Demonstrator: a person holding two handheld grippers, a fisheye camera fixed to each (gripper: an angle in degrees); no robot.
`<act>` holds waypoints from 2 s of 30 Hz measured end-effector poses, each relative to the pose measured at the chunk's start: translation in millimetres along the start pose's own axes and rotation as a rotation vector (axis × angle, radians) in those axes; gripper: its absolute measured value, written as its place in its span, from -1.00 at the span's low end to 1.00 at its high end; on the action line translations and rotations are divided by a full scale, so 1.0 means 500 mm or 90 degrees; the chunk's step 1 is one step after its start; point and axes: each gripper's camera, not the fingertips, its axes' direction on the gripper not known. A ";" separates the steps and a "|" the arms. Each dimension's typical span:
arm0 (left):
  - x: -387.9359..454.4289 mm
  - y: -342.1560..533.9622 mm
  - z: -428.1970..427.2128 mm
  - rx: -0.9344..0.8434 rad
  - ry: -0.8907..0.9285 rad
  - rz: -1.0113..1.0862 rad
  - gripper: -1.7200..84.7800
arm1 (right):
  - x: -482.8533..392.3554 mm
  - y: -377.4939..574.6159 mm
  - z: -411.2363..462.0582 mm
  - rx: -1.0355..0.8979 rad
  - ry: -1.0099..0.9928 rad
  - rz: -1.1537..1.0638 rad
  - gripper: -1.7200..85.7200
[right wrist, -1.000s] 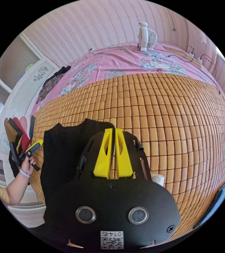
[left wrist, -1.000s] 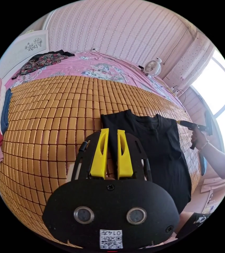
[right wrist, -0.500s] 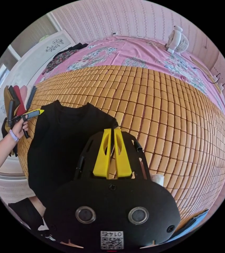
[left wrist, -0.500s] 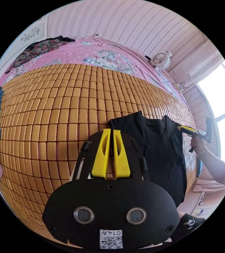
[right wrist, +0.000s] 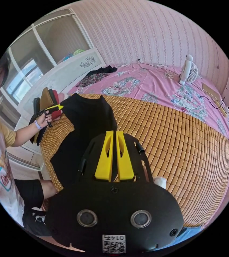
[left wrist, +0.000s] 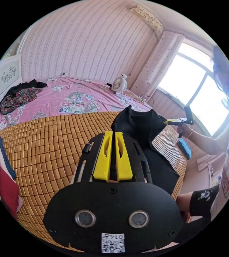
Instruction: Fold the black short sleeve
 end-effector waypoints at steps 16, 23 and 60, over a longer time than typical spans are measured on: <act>0.144 0.516 -0.126 -0.302 0.003 -0.340 -0.95 | -0.192 0.418 0.020 -0.385 0.000 0.214 -0.84; 0.233 0.426 -0.090 -0.281 -0.040 -0.265 -0.98 | -0.261 0.338 0.010 -0.323 0.117 0.207 -0.82; 0.692 0.543 -0.229 -0.315 -0.265 0.026 -0.98 | -0.514 0.522 -0.207 -0.177 0.216 0.133 -0.95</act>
